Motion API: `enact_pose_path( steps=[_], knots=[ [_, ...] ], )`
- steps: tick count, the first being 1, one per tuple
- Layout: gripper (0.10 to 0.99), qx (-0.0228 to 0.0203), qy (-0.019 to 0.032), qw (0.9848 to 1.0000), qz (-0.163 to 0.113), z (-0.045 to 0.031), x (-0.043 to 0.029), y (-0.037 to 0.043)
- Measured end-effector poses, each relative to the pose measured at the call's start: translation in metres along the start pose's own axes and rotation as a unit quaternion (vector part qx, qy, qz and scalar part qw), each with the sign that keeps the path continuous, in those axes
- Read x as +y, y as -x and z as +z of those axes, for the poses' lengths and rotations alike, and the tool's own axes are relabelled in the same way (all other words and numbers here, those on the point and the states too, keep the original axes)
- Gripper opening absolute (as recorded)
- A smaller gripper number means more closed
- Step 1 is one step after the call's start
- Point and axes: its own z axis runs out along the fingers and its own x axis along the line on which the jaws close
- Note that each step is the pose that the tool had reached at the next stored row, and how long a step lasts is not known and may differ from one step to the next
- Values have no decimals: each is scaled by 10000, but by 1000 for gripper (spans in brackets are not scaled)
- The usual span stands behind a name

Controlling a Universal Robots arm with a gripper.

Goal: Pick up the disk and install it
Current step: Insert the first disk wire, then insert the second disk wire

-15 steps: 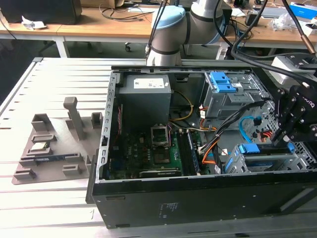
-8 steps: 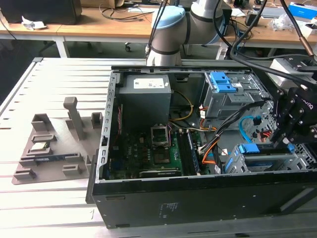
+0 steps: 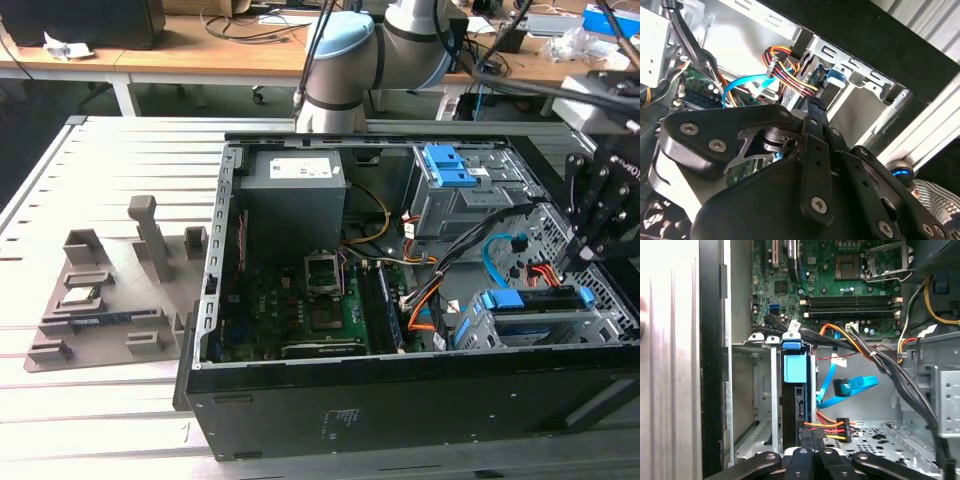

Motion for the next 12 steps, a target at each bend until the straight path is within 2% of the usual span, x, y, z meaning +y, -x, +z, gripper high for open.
enact_pose_path(
  steps=[2, 10, 11, 12],
  knots=[
    [106, 3, -2, 10000, 0, -27, 1, 1],
    [106, 4, -2, 10000, 0, -30, 1, 1],
    [235, 4, -2, 10000, 0, -31, 1, 0],
    [235, 4, -2, 10000, 0, -31, 1, 1]
  ],
)
